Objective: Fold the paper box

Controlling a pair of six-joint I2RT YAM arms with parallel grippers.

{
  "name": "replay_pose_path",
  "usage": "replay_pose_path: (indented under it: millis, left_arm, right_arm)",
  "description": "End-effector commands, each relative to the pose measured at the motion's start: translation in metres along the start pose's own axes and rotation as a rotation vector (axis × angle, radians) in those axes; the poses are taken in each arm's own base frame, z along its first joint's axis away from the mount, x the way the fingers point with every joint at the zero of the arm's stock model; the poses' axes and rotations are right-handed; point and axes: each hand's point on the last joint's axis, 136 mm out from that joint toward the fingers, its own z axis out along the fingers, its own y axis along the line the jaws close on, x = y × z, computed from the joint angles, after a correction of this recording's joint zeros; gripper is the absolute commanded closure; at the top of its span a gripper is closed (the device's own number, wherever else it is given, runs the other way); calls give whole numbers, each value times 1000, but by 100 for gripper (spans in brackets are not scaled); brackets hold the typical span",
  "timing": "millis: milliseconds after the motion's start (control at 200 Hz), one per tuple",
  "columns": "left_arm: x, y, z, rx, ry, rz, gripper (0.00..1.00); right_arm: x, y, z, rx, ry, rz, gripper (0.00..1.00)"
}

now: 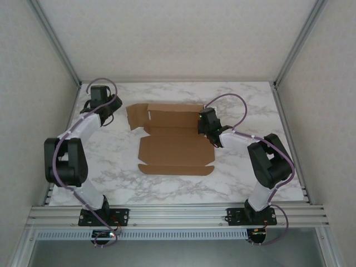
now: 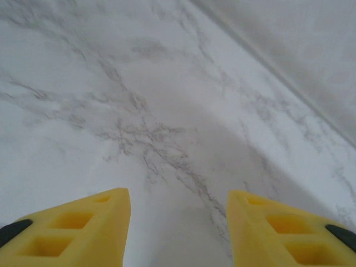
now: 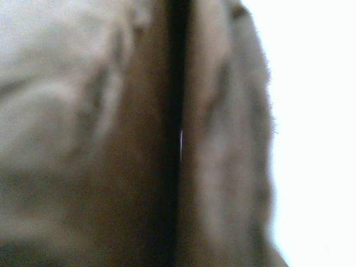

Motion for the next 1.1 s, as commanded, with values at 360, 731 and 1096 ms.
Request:
replay_pose_path:
  millis: [360,731,1096]
  left_arm:
    - [-12,-10,-47,11,-43,16,48]
    - [21,-1,-54,218,-169,117,50]
    - [51,-36,-103,431,-392,555,41]
  right_arm:
    - [17,7,5,-39,72,-2,100]
    - [20,11,7,-63,77,-23,100]
    - [18,14,9,-85,75,-25,100]
